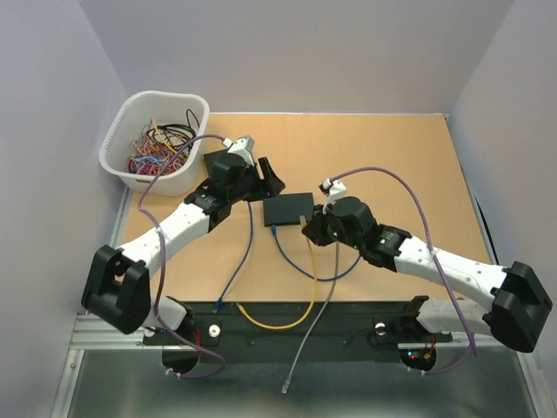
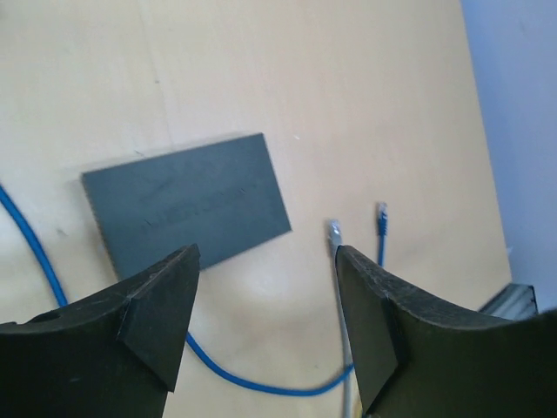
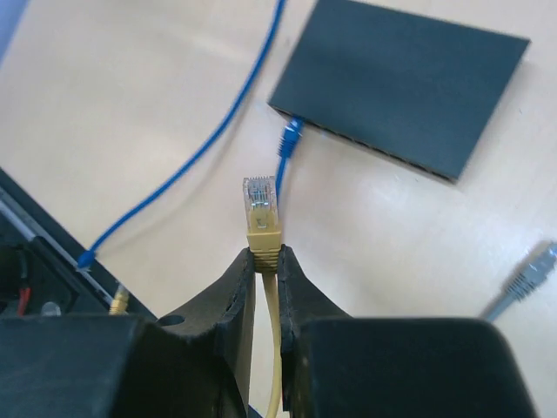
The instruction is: Insert the plug into the switch port
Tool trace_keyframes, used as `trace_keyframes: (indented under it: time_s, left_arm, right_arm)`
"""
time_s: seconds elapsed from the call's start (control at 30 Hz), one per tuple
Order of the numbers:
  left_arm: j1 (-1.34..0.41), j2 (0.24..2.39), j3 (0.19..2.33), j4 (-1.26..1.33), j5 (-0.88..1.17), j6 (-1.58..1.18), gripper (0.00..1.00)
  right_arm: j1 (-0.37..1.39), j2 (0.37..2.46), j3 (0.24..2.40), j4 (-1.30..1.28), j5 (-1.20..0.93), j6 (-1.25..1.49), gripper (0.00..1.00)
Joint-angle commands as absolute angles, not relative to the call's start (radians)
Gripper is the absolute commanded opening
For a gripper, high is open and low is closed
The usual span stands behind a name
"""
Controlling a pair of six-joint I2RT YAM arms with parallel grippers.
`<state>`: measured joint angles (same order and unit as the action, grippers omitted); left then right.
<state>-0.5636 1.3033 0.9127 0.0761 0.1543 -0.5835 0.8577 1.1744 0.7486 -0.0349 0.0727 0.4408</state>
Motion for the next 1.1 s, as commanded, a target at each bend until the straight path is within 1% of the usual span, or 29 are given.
trace_keyframes:
  time_s: [0.0,0.1,0.23,0.4,0.53,0.73,1.07]
  left_arm:
    - [-0.505,1.432,0.997,0.166,0.222,-0.508,0.75]
    - [-0.486,1.526,1.06,0.192,0.247,-0.482,0.75]
    - [-0.471,1.719,1.181,0.198,0.287,-0.448,0.74]
    - [-0.449,1.871,1.244,0.196,0.313,-0.445,0.73]
    - [-0.443,1.926,1.247,0.195,0.328,-0.446,0.73]
    - [-0.44,1.954,1.21,0.195,0.337,-0.448,0.72]
    - [-0.44,1.882,1.069,0.207,0.339,-0.459,0.72]
  right_arm:
    - [0.856,1.177,0.724,-0.144,0.173,0.483,0.01]
    - [0.854,1.221,0.724,-0.161,0.199,0.492,0.0]
    - [0.845,1.317,0.75,-0.172,0.21,0.503,0.0]
    - [0.824,1.44,0.795,-0.172,0.218,0.508,0.0]
    - [0.796,1.514,0.839,-0.172,0.213,0.496,0.0]
    - [0.769,1.607,0.905,-0.17,0.204,0.471,0.0]
    - [0.718,1.733,1.002,-0.17,0.176,0.445,0.0]
